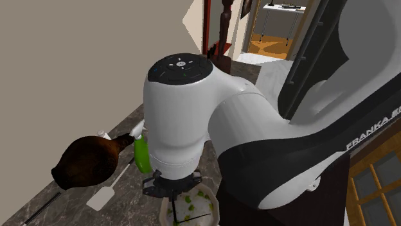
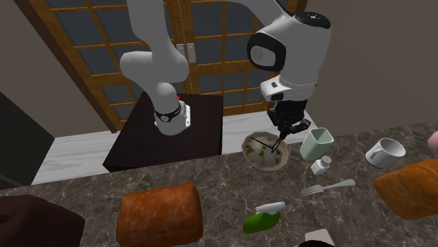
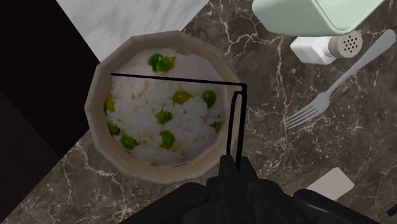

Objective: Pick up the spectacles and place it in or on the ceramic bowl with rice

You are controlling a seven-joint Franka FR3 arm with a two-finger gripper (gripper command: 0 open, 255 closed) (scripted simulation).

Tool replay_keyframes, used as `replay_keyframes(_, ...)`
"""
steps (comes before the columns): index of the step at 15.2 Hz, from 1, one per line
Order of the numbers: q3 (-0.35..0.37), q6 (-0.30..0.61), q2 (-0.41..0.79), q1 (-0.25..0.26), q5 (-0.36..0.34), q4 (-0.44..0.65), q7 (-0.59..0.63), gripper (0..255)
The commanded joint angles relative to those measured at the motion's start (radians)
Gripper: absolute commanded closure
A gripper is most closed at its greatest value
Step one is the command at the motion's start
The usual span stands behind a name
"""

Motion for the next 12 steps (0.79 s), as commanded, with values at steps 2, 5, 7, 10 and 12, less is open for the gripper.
replay_keyframes(2, 0.062, 0.045, 0.039, -0.039, -0.03, -0.008, 0.038, 255)
replay_keyframes(5, 0.118, 0.095, 0.078, -0.084, -0.064, -0.028, 0.065, 255)
replay_keyframes(7, 0.164, 0.129, 0.109, -0.124, -0.096, -0.04, 0.089, 255)
replay_keyframes(10, 0.263, 0.18, 0.164, -0.216, -0.164, -0.057, 0.139, 255)
replay_keyframes(12, 0.388, 0.214, 0.208, -0.34, -0.23, -0.067, 0.187, 255)
